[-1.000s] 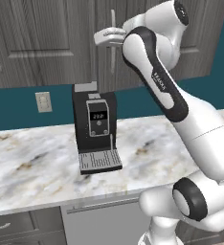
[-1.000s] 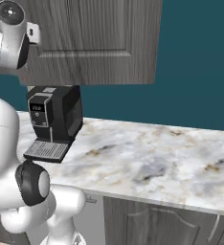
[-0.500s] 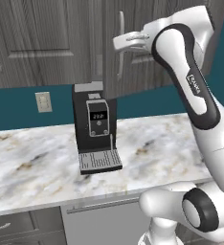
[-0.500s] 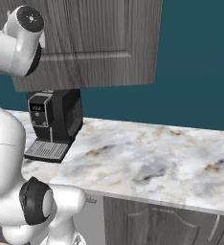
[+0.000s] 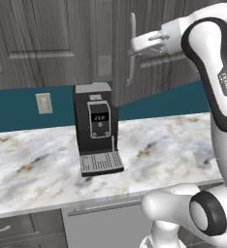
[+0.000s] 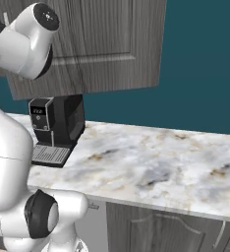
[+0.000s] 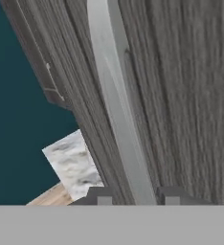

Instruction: Open the cabinet, pick the kettle from the cabinet, and place it in the sink.

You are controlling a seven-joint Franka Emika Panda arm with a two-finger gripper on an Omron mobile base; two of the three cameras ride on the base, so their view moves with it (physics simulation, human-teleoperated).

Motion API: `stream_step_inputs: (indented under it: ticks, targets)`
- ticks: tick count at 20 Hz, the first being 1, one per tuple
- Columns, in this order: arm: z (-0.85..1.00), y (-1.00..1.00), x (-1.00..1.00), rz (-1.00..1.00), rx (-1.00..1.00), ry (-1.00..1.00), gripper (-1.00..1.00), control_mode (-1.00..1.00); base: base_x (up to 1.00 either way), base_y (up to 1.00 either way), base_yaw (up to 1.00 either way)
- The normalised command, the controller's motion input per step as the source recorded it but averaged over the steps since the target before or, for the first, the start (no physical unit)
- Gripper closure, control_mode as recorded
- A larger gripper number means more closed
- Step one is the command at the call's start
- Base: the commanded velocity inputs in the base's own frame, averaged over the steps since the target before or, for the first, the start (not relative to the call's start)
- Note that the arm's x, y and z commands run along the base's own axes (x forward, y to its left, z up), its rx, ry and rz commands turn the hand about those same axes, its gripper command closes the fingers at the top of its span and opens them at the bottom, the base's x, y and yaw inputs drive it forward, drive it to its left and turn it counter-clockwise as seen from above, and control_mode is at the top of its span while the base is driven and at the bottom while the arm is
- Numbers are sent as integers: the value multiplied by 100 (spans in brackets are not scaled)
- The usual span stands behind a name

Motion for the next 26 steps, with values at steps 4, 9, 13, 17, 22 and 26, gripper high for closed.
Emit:
stream_step_inputs:
  ticks: [4,9,13,17,22,26]
  targets:
    - [-8,0,-64,16,3,6,100,-100,0,0,0]
    - [-10,-4,-68,19,4,0,100,-100,0,0,0]
    - [-19,-11,-72,19,4,0,100,-100,0,0,0]
    - [-18,-16,-72,18,8,0,100,-100,0,0,0]
    - [-14,-11,-67,16,6,0,100,-100,0,0,0]
    - [-10,6,-66,3,0,-3,-100,-100,0,0,0]
